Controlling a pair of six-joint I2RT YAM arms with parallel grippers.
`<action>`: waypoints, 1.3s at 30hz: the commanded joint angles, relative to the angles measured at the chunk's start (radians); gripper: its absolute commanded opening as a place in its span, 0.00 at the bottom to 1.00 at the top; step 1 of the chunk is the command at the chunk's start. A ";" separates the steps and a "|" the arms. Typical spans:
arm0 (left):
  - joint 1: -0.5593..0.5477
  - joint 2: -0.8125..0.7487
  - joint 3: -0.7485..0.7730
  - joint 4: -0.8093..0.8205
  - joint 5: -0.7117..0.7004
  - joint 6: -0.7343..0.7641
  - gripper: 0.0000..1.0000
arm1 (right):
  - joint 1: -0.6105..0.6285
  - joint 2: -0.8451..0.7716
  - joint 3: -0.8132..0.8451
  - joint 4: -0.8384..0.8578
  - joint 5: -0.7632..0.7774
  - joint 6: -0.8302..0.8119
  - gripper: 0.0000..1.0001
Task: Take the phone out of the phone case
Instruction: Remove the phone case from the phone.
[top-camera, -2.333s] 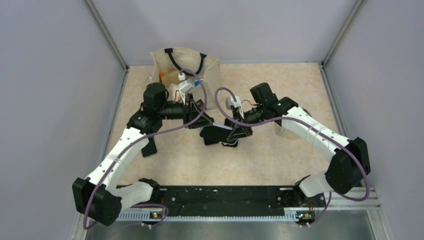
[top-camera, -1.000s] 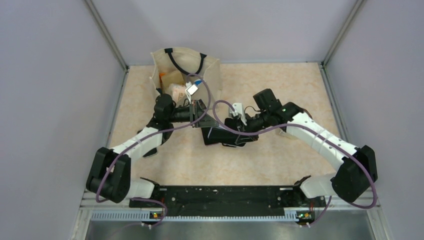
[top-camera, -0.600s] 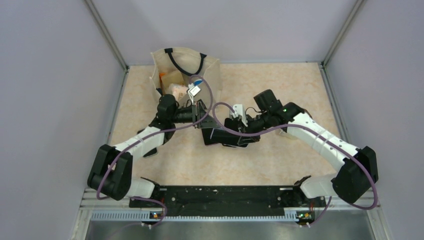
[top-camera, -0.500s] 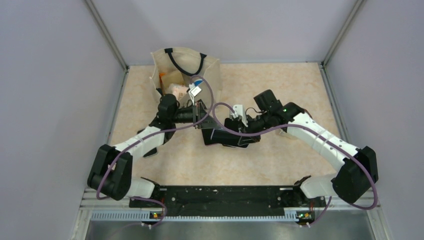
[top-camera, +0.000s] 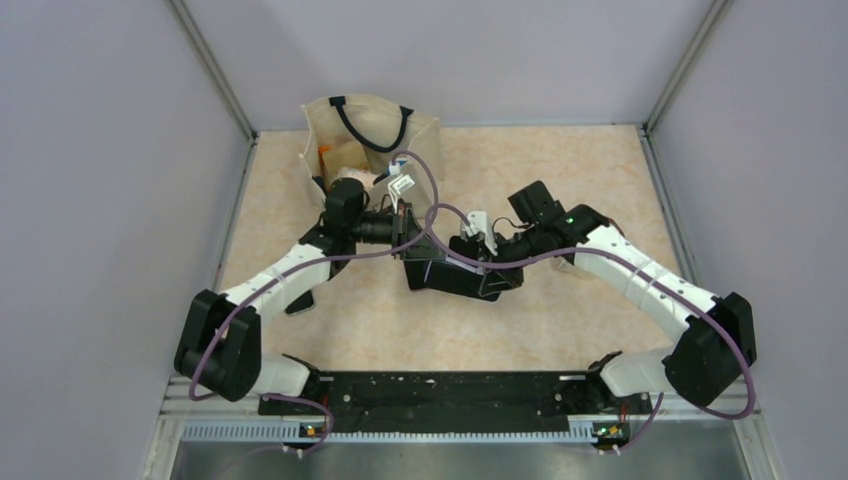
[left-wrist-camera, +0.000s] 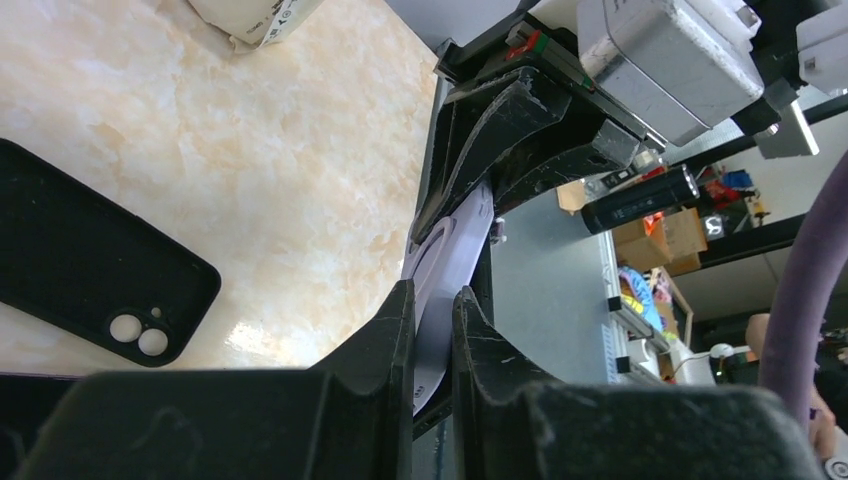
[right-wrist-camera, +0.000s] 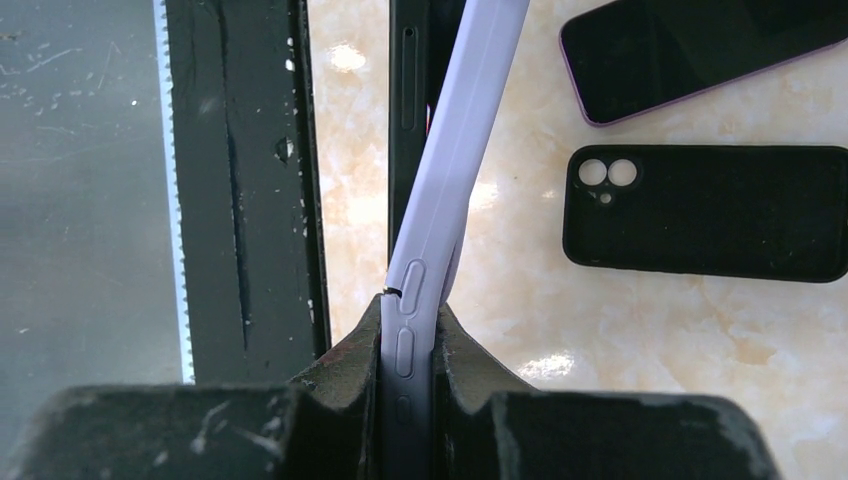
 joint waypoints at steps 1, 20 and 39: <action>-0.056 0.052 0.014 -0.122 -0.202 0.177 0.00 | 0.045 -0.049 0.083 0.274 -0.340 -0.022 0.00; -0.097 0.138 0.075 -0.098 -0.218 0.316 0.00 | 0.045 -0.038 0.080 0.287 -0.435 0.013 0.00; -0.064 -0.016 0.196 -0.713 -0.161 0.940 0.32 | -0.077 -0.076 0.021 0.296 -0.420 0.022 0.00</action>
